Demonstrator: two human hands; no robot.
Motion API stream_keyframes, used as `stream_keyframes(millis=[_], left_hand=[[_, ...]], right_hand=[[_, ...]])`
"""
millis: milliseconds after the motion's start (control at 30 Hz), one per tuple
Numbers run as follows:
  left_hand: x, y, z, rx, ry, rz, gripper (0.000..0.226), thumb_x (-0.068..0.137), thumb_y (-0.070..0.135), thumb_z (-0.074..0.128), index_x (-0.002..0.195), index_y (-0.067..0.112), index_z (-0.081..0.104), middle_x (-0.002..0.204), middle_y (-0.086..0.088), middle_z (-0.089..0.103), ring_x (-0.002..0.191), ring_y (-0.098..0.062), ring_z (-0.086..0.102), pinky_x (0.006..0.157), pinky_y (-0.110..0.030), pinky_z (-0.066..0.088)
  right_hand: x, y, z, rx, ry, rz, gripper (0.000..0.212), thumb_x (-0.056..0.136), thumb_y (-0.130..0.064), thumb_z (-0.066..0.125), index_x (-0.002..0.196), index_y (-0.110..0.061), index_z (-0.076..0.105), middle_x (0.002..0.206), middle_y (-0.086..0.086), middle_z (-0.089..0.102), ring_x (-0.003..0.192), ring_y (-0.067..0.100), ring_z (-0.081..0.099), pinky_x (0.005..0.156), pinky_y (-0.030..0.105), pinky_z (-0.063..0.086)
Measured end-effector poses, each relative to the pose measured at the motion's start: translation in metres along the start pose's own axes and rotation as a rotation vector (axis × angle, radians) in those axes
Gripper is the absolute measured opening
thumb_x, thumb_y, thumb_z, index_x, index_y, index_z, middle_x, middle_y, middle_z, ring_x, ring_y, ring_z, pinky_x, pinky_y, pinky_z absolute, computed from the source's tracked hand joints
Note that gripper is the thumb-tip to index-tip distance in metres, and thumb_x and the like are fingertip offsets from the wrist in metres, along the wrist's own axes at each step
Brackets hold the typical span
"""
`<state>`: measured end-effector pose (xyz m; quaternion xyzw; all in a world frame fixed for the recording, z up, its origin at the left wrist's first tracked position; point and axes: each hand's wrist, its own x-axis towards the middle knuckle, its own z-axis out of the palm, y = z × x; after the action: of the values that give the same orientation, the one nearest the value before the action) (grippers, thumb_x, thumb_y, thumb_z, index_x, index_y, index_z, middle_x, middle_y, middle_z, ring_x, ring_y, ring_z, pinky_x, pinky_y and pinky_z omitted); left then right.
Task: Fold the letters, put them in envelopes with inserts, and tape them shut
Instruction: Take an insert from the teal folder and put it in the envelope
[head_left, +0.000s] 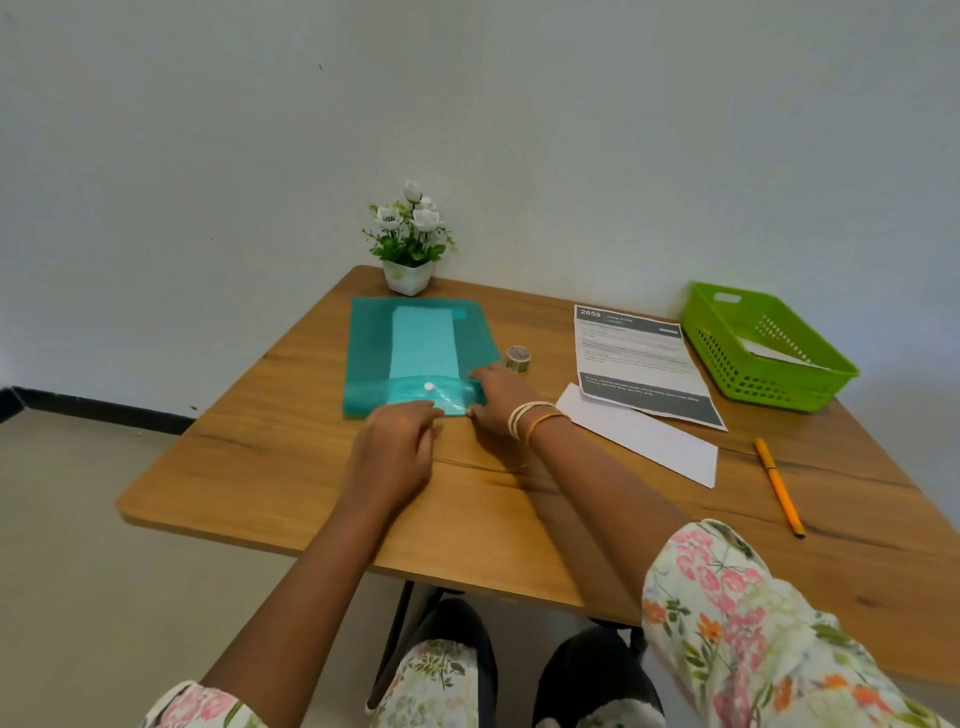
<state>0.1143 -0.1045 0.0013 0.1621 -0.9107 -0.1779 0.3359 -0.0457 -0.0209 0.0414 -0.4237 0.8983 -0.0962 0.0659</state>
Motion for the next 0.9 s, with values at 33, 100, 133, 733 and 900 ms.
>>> stream_keyframes(millis=[33, 100, 133, 733, 900], left_hand=[[-0.002, 0.001, -0.001, 0.006, 0.055, 0.027, 0.022, 0.086, 0.012, 0.060, 0.105, 0.014, 0.071, 0.106, -0.003, 0.071, 0.097, -0.021, 0.064, 0.088, -0.036, 0.048], [-0.003, 0.002, -0.004, 0.016, 0.133, -0.002, 0.025, 0.084, 0.009, 0.059, 0.107, 0.013, 0.068, 0.108, -0.004, 0.069, 0.099, -0.022, 0.062, 0.091, -0.039, 0.047], [-0.003, 0.002, -0.005, 0.021, 0.141, -0.043, 0.028, 0.086, 0.010, 0.059, 0.113, 0.013, 0.065, 0.114, -0.005, 0.067, 0.105, -0.022, 0.061, 0.097, -0.041, 0.045], [0.008, -0.015, -0.004, -0.520, -0.005, -0.402, 0.026, 0.095, 0.035, 0.055, 0.085, 0.023, 0.077, 0.092, 0.002, 0.074, 0.093, -0.015, 0.066, 0.083, -0.031, 0.050], [0.015, -0.013, -0.001, -0.127, -0.269, -0.380, 0.047, 0.075, 0.046, 0.074, 0.119, 0.030, 0.067, 0.133, 0.008, 0.059, 0.121, -0.019, 0.054, 0.099, -0.041, 0.046]], right_hand=[[-0.002, 0.006, -0.004, -0.003, -0.022, 0.007, 0.057, 0.087, -0.029, 0.065, 0.138, -0.015, 0.043, 0.136, 0.011, 0.046, 0.122, 0.028, 0.049, 0.102, 0.038, 0.043], [-0.006, 0.017, -0.010, 0.021, -0.055, 0.022, 0.057, 0.086, -0.025, 0.067, 0.137, -0.016, 0.045, 0.137, 0.011, 0.045, 0.123, 0.028, 0.048, 0.102, 0.037, 0.042], [-0.008, 0.022, -0.013, 0.041, -0.061, 0.031, 0.056, 0.084, -0.022, 0.069, 0.135, -0.016, 0.047, 0.136, 0.011, 0.046, 0.122, 0.028, 0.049, 0.102, 0.036, 0.043], [-0.081, 0.036, 0.013, -0.104, 0.203, -0.281, 0.044, 0.084, -0.007, 0.060, 0.123, -0.027, 0.063, 0.126, -0.002, 0.064, 0.111, 0.023, 0.061, 0.091, 0.035, 0.051], [-0.093, 0.039, 0.023, -0.057, 0.238, -0.275, 0.049, 0.083, -0.018, 0.049, 0.132, -0.020, 0.057, 0.132, 0.006, 0.055, 0.112, 0.027, 0.054, 0.094, 0.035, 0.046]])
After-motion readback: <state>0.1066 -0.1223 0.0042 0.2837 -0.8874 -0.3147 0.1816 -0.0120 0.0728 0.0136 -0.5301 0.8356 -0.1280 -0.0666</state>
